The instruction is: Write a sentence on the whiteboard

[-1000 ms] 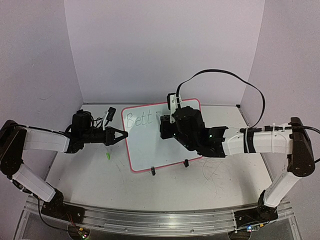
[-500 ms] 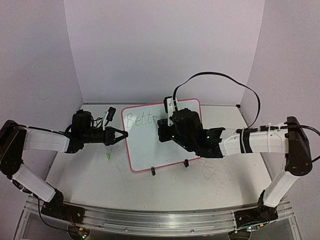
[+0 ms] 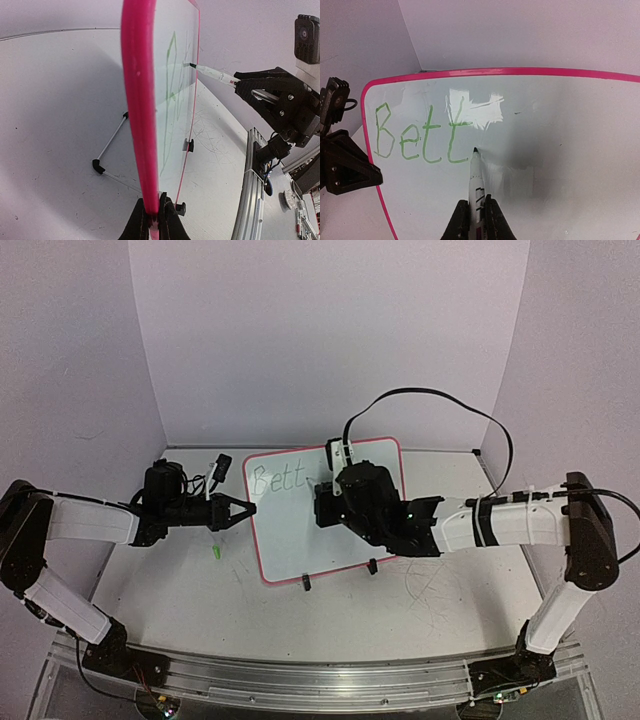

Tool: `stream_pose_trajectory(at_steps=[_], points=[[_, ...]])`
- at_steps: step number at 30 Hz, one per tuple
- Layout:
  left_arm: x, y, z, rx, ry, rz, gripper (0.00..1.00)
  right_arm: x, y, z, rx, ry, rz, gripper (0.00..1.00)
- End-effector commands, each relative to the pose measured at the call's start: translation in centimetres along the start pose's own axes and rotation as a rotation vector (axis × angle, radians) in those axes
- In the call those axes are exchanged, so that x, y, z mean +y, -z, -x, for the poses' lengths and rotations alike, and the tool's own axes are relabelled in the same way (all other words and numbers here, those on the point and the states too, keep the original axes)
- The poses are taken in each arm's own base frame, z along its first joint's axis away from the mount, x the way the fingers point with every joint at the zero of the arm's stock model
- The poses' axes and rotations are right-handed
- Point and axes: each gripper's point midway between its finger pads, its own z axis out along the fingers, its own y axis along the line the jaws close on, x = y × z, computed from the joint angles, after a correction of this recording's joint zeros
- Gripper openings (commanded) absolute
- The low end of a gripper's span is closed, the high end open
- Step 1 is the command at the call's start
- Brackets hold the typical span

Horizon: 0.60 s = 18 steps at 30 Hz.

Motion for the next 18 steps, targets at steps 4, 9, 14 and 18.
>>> stream_pose_trajectory(at_steps=[4, 9, 14, 18], points=[[-0.2, -0.1, 1.9, -0.035, -0.07, 0.026, 0.0, -1.5, -0.2, 1.1, -0.021, -0.039, -0.088, 0.0], [-0.2, 0.0, 1.9, -0.035, -0.07, 0.026, 0.0, -2.3, 0.2, 1.2, -0.028, -0.042, -0.123, 0.0], [-0.3, -0.1, 1.9, -0.034, -0.07, 0.026, 0.0, -3.0, 0.3, 1.1, -0.034, -0.051, -0.15, 0.0], [-0.3, -0.1, 1.8, -0.033, -0.069, 0.026, 0.0, -3.5, 0.2, 1.3, -0.043, -0.056, -0.167, 0.0]])
